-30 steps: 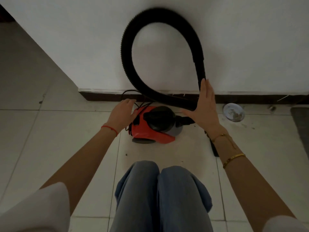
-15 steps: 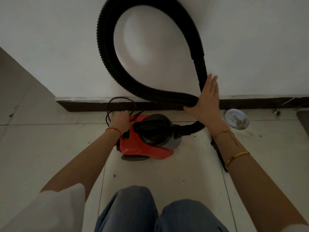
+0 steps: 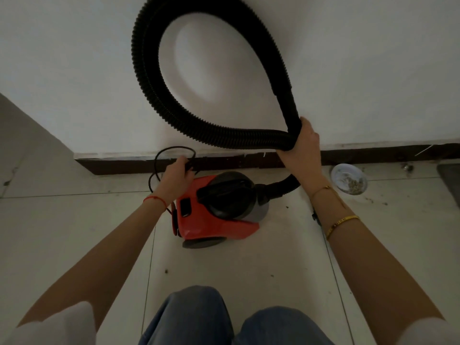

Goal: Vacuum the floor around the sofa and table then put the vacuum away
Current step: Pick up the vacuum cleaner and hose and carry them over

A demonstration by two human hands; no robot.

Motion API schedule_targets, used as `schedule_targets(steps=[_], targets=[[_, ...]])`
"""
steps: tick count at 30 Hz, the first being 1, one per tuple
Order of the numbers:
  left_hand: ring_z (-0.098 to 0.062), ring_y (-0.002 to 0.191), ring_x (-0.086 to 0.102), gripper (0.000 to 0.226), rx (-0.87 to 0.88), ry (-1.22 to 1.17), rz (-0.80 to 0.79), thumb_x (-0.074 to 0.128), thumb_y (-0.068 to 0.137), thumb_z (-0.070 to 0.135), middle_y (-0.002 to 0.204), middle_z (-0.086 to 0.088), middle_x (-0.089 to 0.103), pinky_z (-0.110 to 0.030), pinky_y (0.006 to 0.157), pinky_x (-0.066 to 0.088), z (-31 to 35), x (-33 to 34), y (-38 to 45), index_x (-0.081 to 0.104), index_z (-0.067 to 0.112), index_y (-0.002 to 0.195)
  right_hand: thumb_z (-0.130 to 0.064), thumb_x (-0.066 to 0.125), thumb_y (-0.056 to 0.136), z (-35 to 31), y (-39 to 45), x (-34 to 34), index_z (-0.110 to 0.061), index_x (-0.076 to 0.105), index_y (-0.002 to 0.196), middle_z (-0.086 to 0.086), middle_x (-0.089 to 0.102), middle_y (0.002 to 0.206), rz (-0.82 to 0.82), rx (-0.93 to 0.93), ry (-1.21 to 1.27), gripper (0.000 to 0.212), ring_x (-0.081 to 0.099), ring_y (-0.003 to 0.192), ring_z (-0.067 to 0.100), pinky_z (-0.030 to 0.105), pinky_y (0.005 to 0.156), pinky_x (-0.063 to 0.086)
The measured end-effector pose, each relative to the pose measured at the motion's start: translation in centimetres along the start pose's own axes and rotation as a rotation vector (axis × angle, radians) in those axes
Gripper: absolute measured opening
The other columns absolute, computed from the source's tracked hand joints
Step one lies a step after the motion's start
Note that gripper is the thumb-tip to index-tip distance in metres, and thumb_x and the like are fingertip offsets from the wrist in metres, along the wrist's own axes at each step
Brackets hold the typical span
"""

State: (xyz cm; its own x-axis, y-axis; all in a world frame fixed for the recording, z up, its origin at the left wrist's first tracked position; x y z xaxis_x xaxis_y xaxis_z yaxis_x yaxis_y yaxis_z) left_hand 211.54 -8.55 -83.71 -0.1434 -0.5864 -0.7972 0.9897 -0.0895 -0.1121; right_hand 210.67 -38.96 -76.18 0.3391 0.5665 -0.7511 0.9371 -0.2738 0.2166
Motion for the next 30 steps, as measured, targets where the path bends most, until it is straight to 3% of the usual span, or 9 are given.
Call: schedule_targets(steps=[4, 7, 10, 15, 23, 30], targets=[[-0.011, 0.063, 0.056, 0.009, 0.111, -0.077, -0.098, 0.047, 0.098, 0.019, 0.077, 0.003, 0.056, -0.018, 0.050, 0.041, 3.5, 0.9, -1.3, 0.044, 0.014, 0.104, -0.006, 0.070, 0.077, -0.3, 0.0, -0.1, -0.003, 0.047, 0.127, 0.016, 0.057, 0.117, 0.045, 0.006, 0.013, 0.056, 0.053, 0.108, 0.030, 0.044, 0.090, 0.050], [-0.017, 0.069, 0.062, 0.010, 0.197, -0.004, -0.165, 0.043, 0.098, 0.020, 0.081, -0.001, 0.061, -0.030, 0.059, 0.053, 5.3, 2.8, -2.5, 0.042, 0.017, 0.107, -0.006, 0.069, 0.077, -0.3, 0.2, 0.5, -0.003, 0.047, 0.129, 0.018, 0.060, 0.115, 0.038, 0.016, -0.011, 0.056, 0.056, 0.107, 0.031, 0.043, 0.088, 0.052], [-0.023, 0.073, 0.062, 0.018, 0.276, 0.154, -0.153, 0.042, 0.098, 0.019, 0.083, -0.005, 0.061, -0.037, 0.065, 0.053, 5.7, 4.3, -3.4, 0.041, 0.012, 0.114, -0.008, 0.070, 0.078, -0.7, 0.1, 1.0, -0.003, 0.051, 0.127, 0.018, 0.062, 0.113, 0.045, 0.004, -0.051, 0.053, 0.058, 0.105, 0.031, 0.042, 0.087, 0.052], [-0.014, 0.082, 0.059, 0.048, 0.351, 0.191, -0.173, 0.061, 0.086, 0.044, 0.090, 0.005, 0.056, -0.028, 0.071, 0.052, 5.8, 5.1, -3.2, 0.040, 0.017, 0.120, -0.011, 0.070, 0.076, -1.5, -0.2, 1.6, -0.005, 0.062, 0.111, 0.016, 0.062, 0.105, 0.032, -0.057, -0.100, 0.037, 0.060, 0.092, 0.029, 0.036, 0.075, 0.052], [-0.021, 0.089, 0.062, 0.029, 0.243, 0.343, -0.242, 0.056, 0.087, 0.043, 0.096, -0.001, 0.064, -0.032, 0.076, 0.051, 5.5, 5.7, -1.4, 0.058, 0.017, 0.101, -0.024, 0.068, 0.081, -1.6, 0.0, 0.7, -0.010, 0.058, 0.115, 0.013, 0.066, 0.103, -0.039, -0.062, -0.152, 0.038, 0.064, 0.087, 0.028, 0.030, 0.066, 0.046], [-0.024, 0.106, 0.057, 0.036, 0.239, 0.335, -0.273, 0.059, 0.088, 0.034, 0.115, -0.005, 0.060, -0.032, 0.085, 0.044, 5.3, 5.7, -2.0, 0.054, 0.014, 0.118, -0.025, 0.066, 0.082, -2.0, -0.8, 0.0, -0.016, 0.055, 0.124, 0.012, 0.070, 0.100, -0.077, -0.108, -0.185, 0.044, 0.066, 0.086, 0.031, 0.037, 0.070, 0.054]])
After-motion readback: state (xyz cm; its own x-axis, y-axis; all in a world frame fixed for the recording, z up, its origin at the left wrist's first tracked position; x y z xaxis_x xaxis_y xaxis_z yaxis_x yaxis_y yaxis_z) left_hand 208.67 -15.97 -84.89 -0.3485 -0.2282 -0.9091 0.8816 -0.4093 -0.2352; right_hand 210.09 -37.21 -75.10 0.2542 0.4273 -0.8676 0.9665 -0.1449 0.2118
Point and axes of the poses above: each hand's wrist, its own y-axis towards the middle knuckle, its own x-axis out of the palm, z = x × y, the point moved 5 cm from there along y, towards the middle knuckle
